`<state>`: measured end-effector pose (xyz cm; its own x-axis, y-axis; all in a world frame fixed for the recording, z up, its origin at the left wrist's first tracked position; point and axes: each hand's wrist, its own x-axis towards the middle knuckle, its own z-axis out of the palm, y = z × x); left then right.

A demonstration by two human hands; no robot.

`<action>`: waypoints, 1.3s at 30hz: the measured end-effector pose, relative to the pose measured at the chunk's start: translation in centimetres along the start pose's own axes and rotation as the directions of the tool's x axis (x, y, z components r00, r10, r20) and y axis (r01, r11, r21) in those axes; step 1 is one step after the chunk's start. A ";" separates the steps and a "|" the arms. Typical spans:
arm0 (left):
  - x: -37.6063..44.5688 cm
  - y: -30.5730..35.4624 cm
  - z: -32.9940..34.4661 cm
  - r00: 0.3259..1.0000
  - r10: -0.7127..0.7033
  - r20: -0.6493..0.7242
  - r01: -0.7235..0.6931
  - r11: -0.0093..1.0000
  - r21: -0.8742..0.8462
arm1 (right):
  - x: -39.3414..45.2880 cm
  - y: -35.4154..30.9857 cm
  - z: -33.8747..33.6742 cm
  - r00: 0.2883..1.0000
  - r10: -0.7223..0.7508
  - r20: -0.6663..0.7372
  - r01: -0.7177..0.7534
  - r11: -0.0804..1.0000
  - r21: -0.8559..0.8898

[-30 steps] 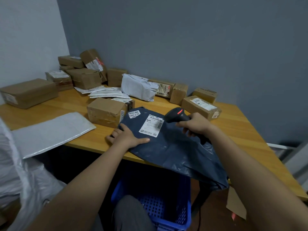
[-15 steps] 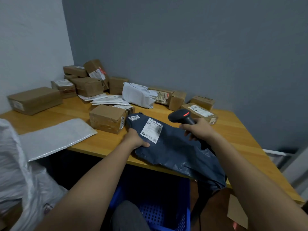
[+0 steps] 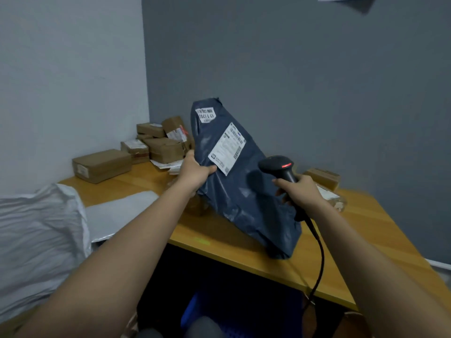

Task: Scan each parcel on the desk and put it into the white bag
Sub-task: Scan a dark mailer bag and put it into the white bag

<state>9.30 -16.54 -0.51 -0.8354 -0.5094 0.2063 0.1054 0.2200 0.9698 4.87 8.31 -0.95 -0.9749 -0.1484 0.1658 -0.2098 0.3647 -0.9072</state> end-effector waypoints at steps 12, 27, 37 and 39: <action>-0.4 7.5 -12.9 0.954 0.156 -0.257 -0.137 0.987 0.087 | 0.5 -7.2 8.2 0.992 -0.109 0.062 0.099 0.984 0.148; -2.2 7.6 -22.1 0.842 0.185 -0.506 -0.143 0.982 0.121 | -0.2 -10.1 16.2 0.963 -0.182 0.198 0.153 0.976 0.156; -6.8 7.5 -31.0 0.690 0.162 -0.705 -0.132 0.986 0.097 | -2.0 -13.2 22.7 0.929 -0.214 0.303 0.153 0.965 0.214; -7.9 7.7 -32.5 0.659 0.165 -0.734 -0.126 0.986 0.109 | -2.6 -13.4 23.7 0.925 -0.204 0.320 0.144 0.969 0.200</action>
<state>34.19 -37.85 9.55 -0.1377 -0.9098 0.3915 0.1503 0.3715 0.9162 11.99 -18.01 1.62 -0.8353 -0.5061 0.2146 -0.3293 0.1482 -0.9325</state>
